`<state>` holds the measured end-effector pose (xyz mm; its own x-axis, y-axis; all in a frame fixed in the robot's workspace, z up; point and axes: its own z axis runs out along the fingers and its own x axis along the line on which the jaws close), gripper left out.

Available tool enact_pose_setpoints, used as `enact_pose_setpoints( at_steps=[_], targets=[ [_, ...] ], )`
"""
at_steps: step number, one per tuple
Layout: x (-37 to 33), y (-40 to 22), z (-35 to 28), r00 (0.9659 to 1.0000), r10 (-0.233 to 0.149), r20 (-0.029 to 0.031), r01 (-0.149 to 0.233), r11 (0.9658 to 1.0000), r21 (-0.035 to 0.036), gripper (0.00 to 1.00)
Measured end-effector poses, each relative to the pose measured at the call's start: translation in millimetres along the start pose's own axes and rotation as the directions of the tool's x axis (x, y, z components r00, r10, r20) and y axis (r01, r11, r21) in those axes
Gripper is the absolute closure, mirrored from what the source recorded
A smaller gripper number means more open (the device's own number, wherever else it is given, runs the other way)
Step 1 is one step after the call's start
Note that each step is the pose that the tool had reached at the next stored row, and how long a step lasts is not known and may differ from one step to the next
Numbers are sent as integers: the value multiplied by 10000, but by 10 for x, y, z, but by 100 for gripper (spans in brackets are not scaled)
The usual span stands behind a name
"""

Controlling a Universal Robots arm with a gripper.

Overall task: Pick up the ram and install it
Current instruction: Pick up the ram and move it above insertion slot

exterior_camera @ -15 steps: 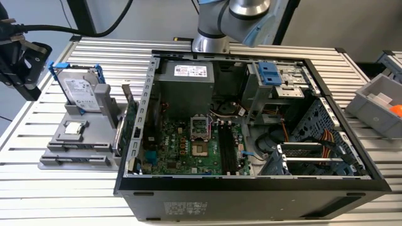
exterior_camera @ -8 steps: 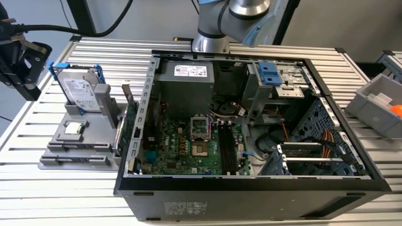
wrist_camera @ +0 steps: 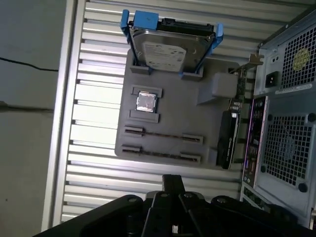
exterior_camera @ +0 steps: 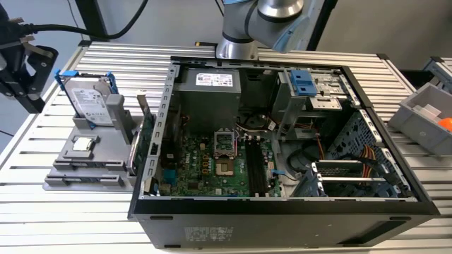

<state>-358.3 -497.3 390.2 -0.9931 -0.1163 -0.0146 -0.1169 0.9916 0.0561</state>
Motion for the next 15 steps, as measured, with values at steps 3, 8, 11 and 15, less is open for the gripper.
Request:
enact_pose_setpoints(
  at_steps=[3,8,11,15],
  targets=[
    [0,1,-1,9996,-276,-17,276,9996,-3,100],
    [0,0,0,9971,-764,-43,764,9971,-12,100],
    [1,0,0,9939,-1097,-61,1097,9940,-19,100],
    [1,1,-1,9881,-1534,-86,1533,9882,-28,100]
  ],
)
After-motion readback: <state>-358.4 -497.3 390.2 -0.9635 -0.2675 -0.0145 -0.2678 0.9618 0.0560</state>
